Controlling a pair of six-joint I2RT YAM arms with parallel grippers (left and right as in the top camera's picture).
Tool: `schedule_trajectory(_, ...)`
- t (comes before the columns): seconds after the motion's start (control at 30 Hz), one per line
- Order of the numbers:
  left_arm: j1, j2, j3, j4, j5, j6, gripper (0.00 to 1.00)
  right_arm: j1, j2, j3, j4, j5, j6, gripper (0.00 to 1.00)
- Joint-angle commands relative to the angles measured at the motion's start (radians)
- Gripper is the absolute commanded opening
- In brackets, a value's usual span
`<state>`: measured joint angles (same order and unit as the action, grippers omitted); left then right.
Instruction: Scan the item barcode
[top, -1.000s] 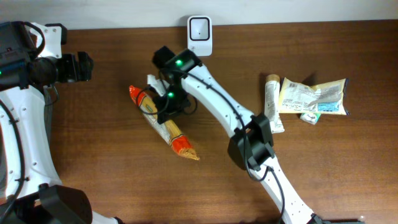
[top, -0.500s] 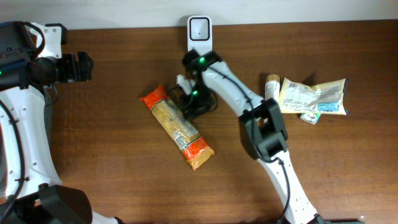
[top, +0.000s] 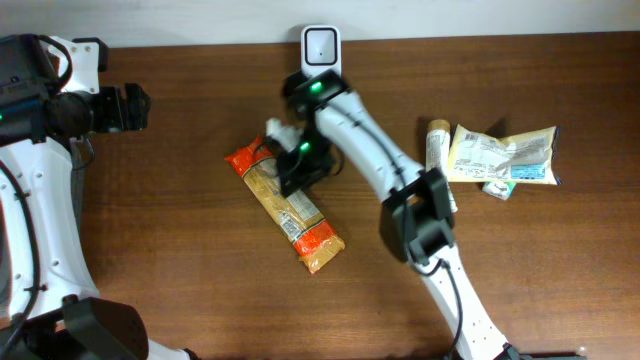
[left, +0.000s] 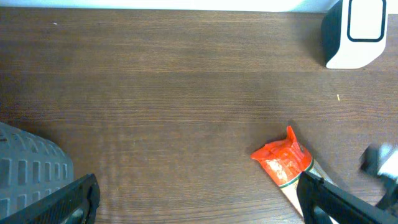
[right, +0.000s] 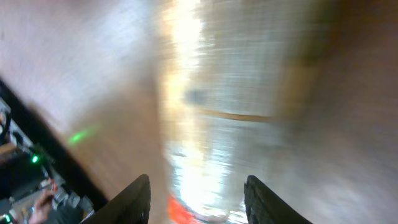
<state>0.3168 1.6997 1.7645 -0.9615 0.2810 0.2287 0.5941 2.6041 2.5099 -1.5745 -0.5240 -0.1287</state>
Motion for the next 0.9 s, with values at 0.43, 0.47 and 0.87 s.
schedule_trajectory(0.43,0.007,-0.021,0.005,0.000,0.008,0.016,0.99,0.221,-0.005,-0.204,-0.063,0.423,0.292,0.40)
schedule_trajectory(0.47,0.007,-0.021,0.005,0.001,0.008,0.016,0.99,0.202,-0.005,-0.204,-0.068,0.482,0.308,0.40)
schedule_trajectory(0.87,0.007,-0.021,0.005,0.001,0.008,0.016,0.99,-0.169,-0.014,-0.173,0.155,0.522,0.210,0.39)
